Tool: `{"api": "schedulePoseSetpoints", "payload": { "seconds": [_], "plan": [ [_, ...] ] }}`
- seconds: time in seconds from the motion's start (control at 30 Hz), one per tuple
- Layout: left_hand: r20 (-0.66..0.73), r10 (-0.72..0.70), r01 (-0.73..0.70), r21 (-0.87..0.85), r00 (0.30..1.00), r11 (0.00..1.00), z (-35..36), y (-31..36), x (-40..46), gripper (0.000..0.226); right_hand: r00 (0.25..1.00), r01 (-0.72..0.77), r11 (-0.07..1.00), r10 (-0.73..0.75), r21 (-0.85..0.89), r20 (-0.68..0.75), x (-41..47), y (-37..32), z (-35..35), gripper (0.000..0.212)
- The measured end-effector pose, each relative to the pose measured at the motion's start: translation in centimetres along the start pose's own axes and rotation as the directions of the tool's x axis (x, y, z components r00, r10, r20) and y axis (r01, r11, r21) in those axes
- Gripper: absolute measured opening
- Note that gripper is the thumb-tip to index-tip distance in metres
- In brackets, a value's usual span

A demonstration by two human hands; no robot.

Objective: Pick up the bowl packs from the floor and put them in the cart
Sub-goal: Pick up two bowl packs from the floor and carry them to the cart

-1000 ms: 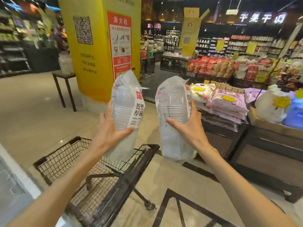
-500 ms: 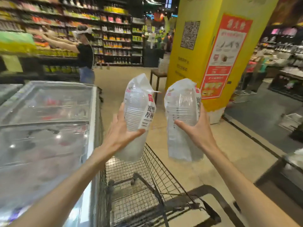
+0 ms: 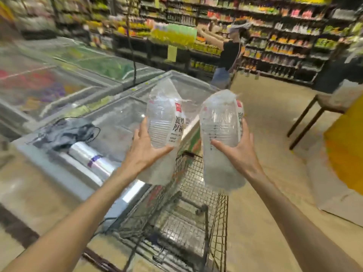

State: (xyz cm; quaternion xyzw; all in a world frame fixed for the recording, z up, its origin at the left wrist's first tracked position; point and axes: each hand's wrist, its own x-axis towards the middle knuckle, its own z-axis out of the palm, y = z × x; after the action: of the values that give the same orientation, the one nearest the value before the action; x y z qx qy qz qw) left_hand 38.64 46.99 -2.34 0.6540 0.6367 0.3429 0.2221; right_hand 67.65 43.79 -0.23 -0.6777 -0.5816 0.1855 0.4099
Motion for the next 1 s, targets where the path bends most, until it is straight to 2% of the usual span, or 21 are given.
{"api": "schedulePoseSetpoints", "payload": {
  "seconds": [0.23,0.53,0.73,1.0],
  "plan": [
    [-0.147,-0.186,0.188,-0.002,0.972,0.982,-2.5,-1.5,-7.4,0.135,0.971,0.118,0.989,-0.133,0.086,0.199,-1.0,-1.2,2.5,0.129],
    [-0.211,-0.290,0.287,-0.048,0.933,0.957,-2.9,-2.4,-15.6,0.138,0.924,0.203,0.972,-0.230,0.117,0.306,-4.5,-1.9,4.5,0.133],
    [-0.260,-0.373,0.366,-0.076,0.891,0.927,-1.9,-2.1,-17.7,0.138,0.896,0.232,0.962,-0.269,0.142,0.355,-3.5,-1.0,5.8,0.133],
    [-0.363,-0.496,0.459,-0.189,0.789,0.868,4.3,0.4,-16.8,0.134,0.766,0.304,0.928,-0.373,0.217,0.524,2.2,3.2,8.0,0.136]
  ]
}}
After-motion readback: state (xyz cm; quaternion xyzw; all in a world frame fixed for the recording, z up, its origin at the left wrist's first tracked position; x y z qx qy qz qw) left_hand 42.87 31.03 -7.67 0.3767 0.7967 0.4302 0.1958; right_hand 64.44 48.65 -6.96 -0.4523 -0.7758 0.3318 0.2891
